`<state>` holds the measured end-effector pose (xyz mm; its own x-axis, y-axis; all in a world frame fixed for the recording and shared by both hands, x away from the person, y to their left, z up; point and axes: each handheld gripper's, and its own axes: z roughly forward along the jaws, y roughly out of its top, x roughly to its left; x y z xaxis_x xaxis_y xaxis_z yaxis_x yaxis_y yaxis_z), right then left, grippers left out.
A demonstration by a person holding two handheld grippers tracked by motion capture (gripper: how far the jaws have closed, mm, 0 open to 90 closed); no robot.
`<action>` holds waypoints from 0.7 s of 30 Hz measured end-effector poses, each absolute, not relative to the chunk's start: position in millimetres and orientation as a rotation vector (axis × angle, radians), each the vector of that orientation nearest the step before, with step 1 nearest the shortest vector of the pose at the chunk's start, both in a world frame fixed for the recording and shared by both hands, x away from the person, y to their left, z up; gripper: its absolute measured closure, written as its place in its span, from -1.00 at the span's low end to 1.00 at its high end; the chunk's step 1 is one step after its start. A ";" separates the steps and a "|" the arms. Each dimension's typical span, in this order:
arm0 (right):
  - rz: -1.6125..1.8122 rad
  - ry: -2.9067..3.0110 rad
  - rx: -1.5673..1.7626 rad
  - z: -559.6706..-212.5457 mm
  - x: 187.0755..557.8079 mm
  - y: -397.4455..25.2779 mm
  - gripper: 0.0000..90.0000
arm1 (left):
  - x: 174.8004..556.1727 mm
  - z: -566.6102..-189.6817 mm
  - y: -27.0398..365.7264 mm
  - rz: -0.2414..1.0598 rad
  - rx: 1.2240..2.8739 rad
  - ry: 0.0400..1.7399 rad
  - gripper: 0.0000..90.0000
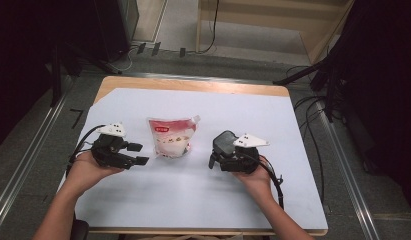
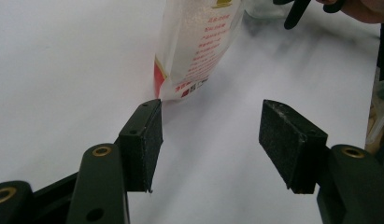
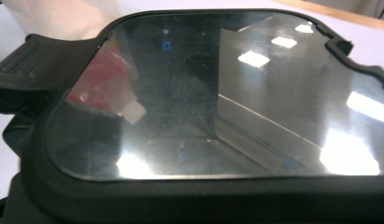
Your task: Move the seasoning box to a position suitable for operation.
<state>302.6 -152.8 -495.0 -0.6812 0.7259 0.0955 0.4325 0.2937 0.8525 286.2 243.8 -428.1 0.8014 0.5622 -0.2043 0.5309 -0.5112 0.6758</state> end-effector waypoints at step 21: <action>1.364 2.331 0.993 -513.9 293.4 -128.5 -0.67 | 276.4 -427.2 237.2 -0.003 2.191 0.742 -0.11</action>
<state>293.4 -128.5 -513.9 -0.7313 0.6731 0.1099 0.4254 0.3241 0.8450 276.4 237.2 -427.2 0.8277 0.5080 -0.2386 0.5101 -0.5037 0.6972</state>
